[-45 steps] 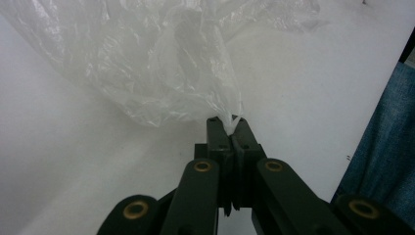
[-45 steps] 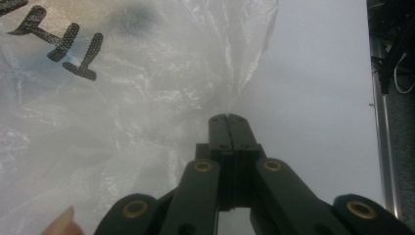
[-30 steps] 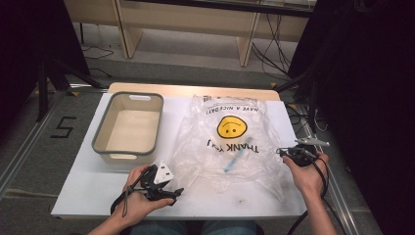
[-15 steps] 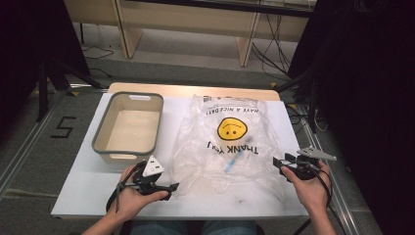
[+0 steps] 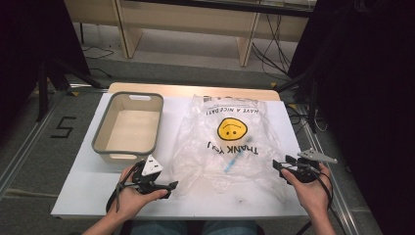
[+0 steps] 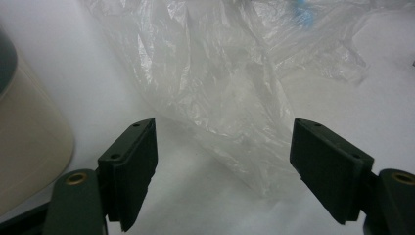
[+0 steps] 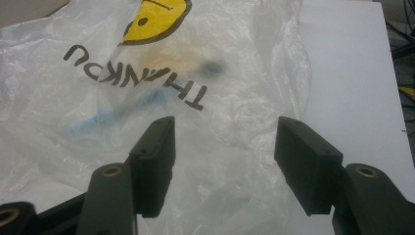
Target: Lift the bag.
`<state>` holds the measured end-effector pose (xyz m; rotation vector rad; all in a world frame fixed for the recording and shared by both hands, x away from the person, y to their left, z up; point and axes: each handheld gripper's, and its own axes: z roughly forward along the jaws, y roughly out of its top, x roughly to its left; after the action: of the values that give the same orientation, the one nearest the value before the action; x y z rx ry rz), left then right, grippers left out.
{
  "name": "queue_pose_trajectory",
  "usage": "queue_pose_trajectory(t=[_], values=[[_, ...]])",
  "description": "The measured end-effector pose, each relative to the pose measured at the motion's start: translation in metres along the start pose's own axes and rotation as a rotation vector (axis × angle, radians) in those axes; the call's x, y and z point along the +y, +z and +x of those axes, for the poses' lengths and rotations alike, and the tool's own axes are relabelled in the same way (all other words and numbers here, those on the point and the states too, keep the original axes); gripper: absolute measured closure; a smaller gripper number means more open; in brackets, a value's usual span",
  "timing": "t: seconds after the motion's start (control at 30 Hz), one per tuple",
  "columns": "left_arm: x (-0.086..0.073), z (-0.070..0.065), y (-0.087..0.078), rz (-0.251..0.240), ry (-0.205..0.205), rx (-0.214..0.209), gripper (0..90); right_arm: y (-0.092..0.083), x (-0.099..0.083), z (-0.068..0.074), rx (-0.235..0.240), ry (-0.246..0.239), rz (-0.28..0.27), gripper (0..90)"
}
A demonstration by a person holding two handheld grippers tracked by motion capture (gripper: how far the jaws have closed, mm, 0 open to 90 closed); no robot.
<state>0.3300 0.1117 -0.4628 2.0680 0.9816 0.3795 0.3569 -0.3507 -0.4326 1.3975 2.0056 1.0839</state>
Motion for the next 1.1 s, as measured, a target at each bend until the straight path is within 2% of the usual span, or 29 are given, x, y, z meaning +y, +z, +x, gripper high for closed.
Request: queue_pose_trajectory(t=[0.33, 0.47, 0.57, 0.7, 0.83, 0.97, 1.1], values=[[0.0, -0.002, 0.002, 0.003, -0.025, -0.026, 26.1, -0.003, -0.003, 0.006, 0.018, -0.011, -0.008, 40.5], [0.001, -0.006, 0.002, -0.001, -0.031, -0.03, 26.0, -0.002, -0.004, 0.006, 0.026, -0.014, -0.004, 40.2], [0.001, -0.009, 0.005, 0.026, -0.011, -0.044, 24.7, -0.003, -0.004, 0.007, 0.03, -0.017, -0.005, 39.9], [-0.002, -0.011, 0.013, 0.072, -0.011, -0.053, 22.6, -0.001, -0.003, 0.009, 0.036, -0.027, -0.002, 39.7], [-0.004, -0.012, 0.022, 0.107, -0.003, -0.034, 23.1, 0.0, -0.001, 0.012, 0.049, -0.045, 0.009, 38.7], [-0.006, -0.01, 0.03, 0.13, -0.009, -0.043, 22.4, -0.001, 0.001, 0.018, 0.074, -0.084, 0.038, 38.7], [-0.007, -0.011, 0.034, 0.158, 0.009, -0.028, 25.6, -0.004, 0.001, 0.019, 0.095, -0.098, 0.063, 38.6]])
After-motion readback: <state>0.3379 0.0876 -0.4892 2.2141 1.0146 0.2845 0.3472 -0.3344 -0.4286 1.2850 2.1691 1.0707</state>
